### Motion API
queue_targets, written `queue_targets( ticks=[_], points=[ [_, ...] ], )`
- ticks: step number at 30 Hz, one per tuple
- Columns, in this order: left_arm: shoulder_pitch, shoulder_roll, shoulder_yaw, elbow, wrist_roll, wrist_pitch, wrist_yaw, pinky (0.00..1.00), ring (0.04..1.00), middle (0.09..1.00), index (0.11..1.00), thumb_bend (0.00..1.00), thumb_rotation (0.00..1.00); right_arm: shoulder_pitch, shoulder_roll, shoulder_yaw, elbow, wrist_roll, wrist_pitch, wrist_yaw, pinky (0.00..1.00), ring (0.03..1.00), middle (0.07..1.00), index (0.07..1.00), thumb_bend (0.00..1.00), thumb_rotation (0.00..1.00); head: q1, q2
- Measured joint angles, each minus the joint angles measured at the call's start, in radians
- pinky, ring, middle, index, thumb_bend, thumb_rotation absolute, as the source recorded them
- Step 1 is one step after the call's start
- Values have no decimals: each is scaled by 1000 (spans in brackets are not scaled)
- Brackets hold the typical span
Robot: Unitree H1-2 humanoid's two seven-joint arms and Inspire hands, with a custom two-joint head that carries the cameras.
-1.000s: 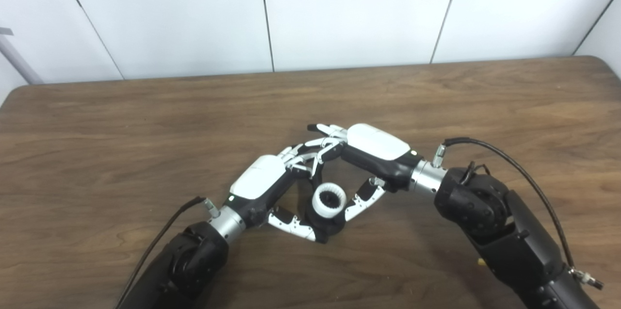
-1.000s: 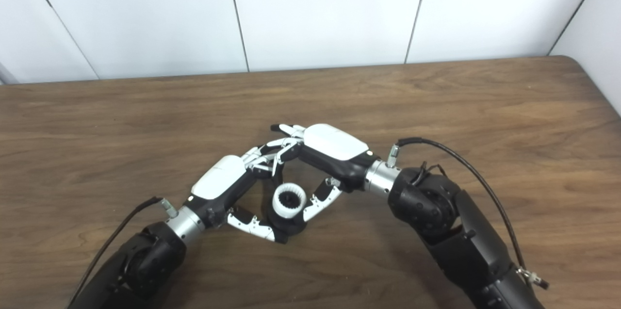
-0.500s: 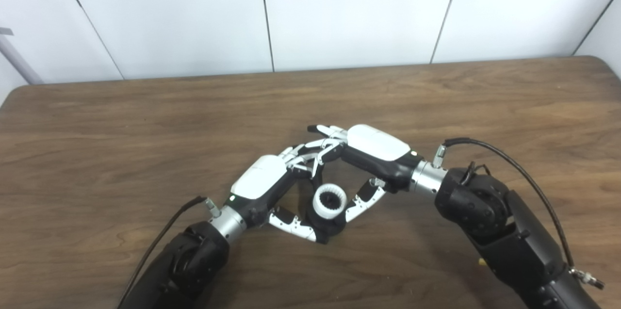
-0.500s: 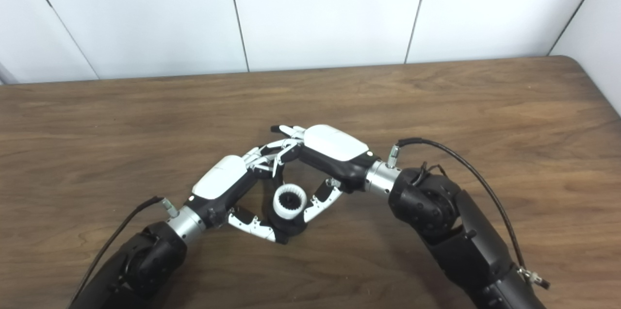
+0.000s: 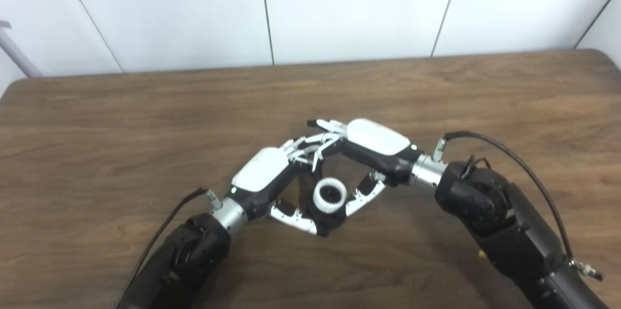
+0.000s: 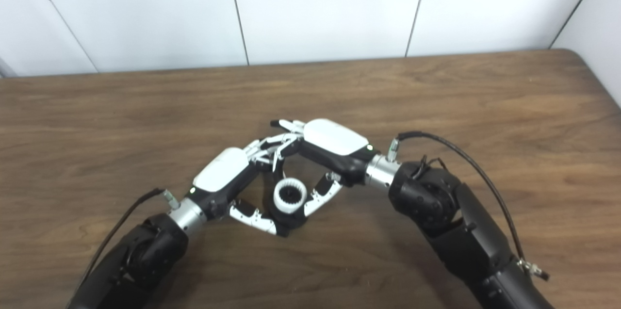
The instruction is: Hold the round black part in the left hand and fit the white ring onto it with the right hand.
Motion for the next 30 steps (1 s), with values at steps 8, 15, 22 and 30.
queue_targets(
  ticks=[8, 15, 22, 30],
  points=[
    [0, 0, -2, -2, -1, 3, -1, 1000, 1000, 904, 483, 525, 59, 0, -3, -1, 0, 12, 8, 13, 1000, 1000, 873, 491, 524, 152, 0, 0],
    [0, -2, -12, 0, -1, -2, 4, 1000, 1000, 896, 483, 525, 60, 5, -12, 2, 0, 19, 12, 44, 1000, 1000, 896, 646, 994, 264, 0, 0],
    [0, -2, -14, 0, -2, -2, 3, 1000, 1000, 908, 484, 525, 59, 6, -12, 2, -1, 33, 21, 69, 1000, 1000, 928, 723, 1000, 281, 3, -2],
    [0, -3, -15, -1, -2, 3, 2, 1000, 1000, 876, 484, 525, 59, 8, -13, 1, -1, 42, 22, 73, 1000, 1000, 941, 798, 1000, 281, 5, -2]
  ],
)
